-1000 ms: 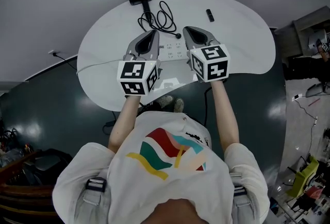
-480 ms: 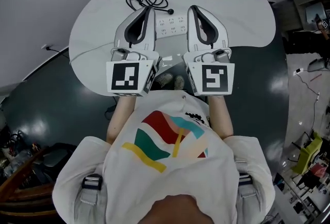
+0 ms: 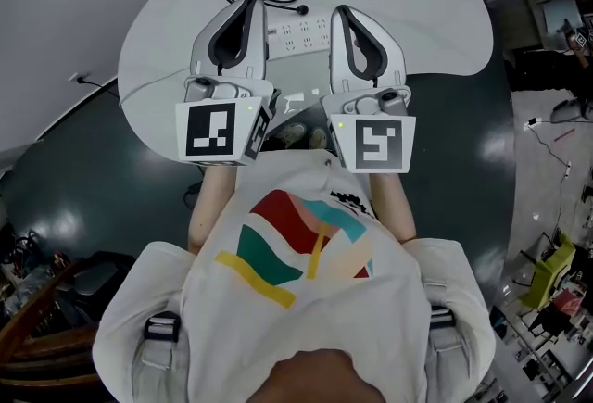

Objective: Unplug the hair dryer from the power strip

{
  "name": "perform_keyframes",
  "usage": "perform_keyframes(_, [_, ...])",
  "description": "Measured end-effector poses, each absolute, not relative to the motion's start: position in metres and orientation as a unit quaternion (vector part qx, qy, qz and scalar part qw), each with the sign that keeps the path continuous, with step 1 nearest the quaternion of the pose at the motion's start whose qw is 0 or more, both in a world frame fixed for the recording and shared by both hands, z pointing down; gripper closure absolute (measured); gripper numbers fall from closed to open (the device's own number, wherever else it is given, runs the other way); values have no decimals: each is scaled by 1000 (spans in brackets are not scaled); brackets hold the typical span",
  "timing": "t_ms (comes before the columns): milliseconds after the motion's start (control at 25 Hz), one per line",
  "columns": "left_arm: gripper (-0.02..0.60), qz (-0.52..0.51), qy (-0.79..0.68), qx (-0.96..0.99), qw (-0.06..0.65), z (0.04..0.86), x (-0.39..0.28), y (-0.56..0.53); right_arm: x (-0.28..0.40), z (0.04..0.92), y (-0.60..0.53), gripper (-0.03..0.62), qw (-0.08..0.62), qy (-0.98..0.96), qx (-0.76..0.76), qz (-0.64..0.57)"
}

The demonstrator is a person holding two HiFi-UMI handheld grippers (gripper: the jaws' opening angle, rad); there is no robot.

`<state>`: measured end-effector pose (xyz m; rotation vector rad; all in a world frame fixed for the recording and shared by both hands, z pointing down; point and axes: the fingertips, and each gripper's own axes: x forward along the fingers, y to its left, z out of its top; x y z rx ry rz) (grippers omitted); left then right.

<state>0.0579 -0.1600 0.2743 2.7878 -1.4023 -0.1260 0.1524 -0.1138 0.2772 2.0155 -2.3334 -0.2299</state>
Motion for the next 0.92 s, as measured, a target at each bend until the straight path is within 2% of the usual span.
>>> perform_keyframes(920, [581,-44,-447,893,1,270,54,-161,147,275,-115,580,31,-755,650,-78])
